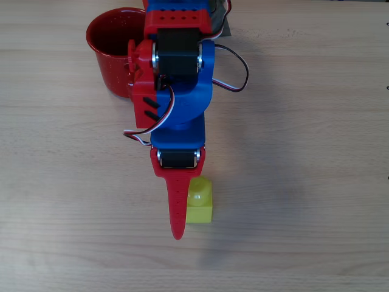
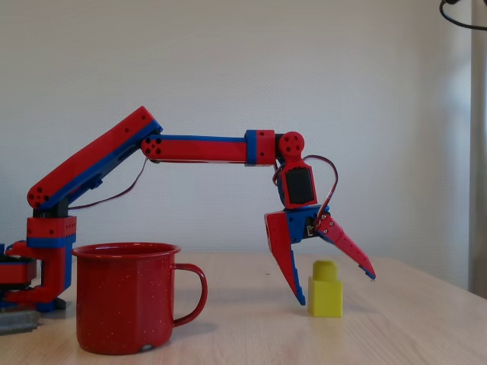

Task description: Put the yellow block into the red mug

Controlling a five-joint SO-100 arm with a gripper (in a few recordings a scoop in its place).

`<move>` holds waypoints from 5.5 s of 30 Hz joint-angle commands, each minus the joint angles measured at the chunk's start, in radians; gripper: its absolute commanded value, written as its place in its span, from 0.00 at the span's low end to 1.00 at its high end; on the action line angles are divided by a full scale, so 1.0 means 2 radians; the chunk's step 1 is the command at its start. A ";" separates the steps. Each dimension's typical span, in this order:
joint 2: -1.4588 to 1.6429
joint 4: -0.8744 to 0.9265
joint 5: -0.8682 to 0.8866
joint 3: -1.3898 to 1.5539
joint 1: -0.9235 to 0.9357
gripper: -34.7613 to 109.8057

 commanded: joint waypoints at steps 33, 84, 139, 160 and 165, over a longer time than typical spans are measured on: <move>0.083 -0.028 0.005 0.051 -0.046 0.58; 0.308 0.040 0.091 0.094 -0.028 0.24; 0.738 0.197 -0.207 0.505 0.269 0.24; 0.755 0.197 -0.398 0.586 0.295 0.24; 0.752 0.197 -0.384 0.600 0.275 0.24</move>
